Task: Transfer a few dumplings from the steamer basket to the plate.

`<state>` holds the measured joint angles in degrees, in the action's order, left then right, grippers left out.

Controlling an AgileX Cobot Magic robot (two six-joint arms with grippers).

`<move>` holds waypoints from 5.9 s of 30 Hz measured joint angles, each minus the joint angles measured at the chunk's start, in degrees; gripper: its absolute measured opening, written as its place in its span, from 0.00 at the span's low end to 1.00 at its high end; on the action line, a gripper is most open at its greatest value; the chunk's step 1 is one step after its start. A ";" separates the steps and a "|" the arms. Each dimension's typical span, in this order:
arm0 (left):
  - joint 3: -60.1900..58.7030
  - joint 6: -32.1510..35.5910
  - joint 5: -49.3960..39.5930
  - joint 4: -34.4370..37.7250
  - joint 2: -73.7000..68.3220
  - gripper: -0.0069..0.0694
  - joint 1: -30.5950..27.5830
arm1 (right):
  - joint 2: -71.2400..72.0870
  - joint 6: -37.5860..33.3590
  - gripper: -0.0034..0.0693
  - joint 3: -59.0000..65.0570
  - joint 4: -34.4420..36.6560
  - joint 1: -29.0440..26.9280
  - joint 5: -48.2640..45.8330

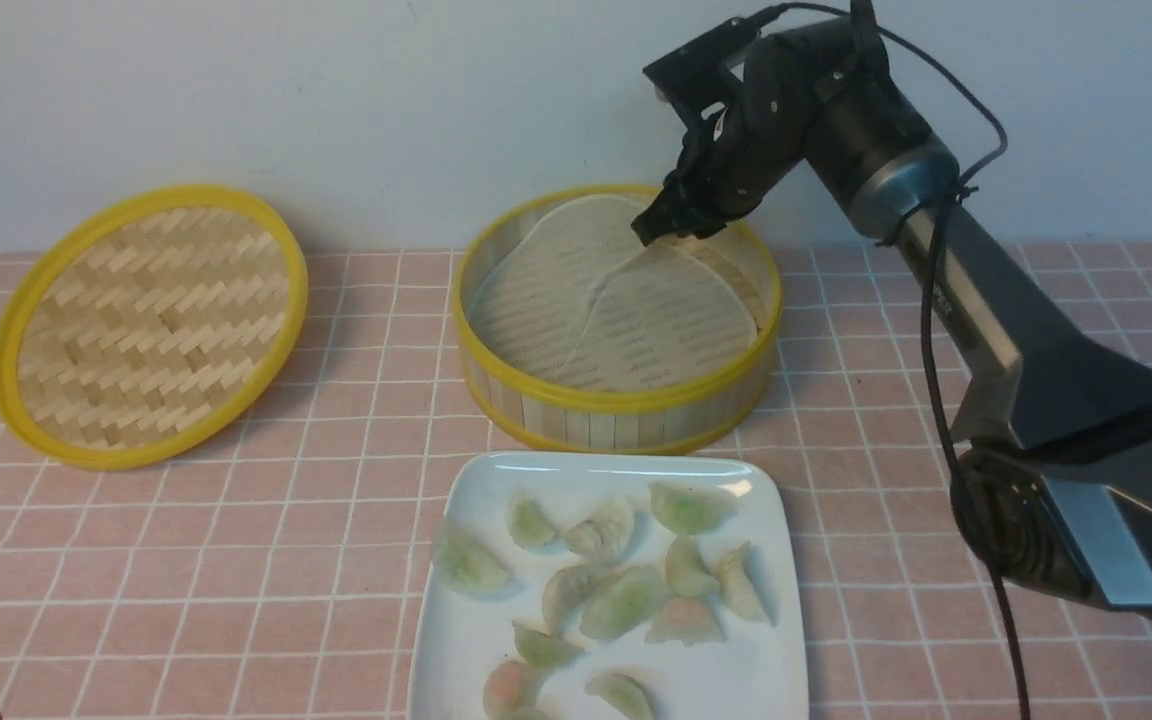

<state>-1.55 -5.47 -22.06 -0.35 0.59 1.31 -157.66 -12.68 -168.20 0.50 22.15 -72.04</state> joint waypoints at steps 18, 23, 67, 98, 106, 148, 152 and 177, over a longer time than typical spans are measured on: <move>0.00 0.00 0.00 0.00 0.00 0.08 0.00 | 31.02 2.26 0.15 38.07 11.06 0.00 0.05; 0.00 0.00 0.00 0.00 0.00 0.08 0.00 | 44.74 0.81 0.15 60.83 18.53 0.06 0.23; 0.00 0.00 0.00 0.00 0.00 0.08 0.00 | 103.62 15.93 0.03 104.28 4.04 14.55 19.18; 0.00 0.00 0.00 0.00 0.00 0.08 0.00 | 147.92 21.83 0.03 147.91 4.93 14.55 54.98; 0.00 0.00 0.00 0.00 0.00 0.08 0.00 | 148.65 21.83 0.03 151.27 0.73 4.26 55.55; 0.00 -0.04 0.00 0.00 0.00 0.08 -0.01 | 158.19 23.13 0.03 169.52 -5.40 -18.22 50.16; 0.00 -0.04 0.00 0.00 0.00 0.08 -0.01 | 158.19 23.13 0.03 169.52 -5.40 -18.22 50.16; 0.00 -0.04 0.00 0.00 0.00 0.08 -0.01 | 158.19 23.13 0.03 169.52 -5.40 -18.22 50.16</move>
<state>-1.55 -5.51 -22.06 -0.35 0.59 1.30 0.52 10.45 1.33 -4.90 3.93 -21.88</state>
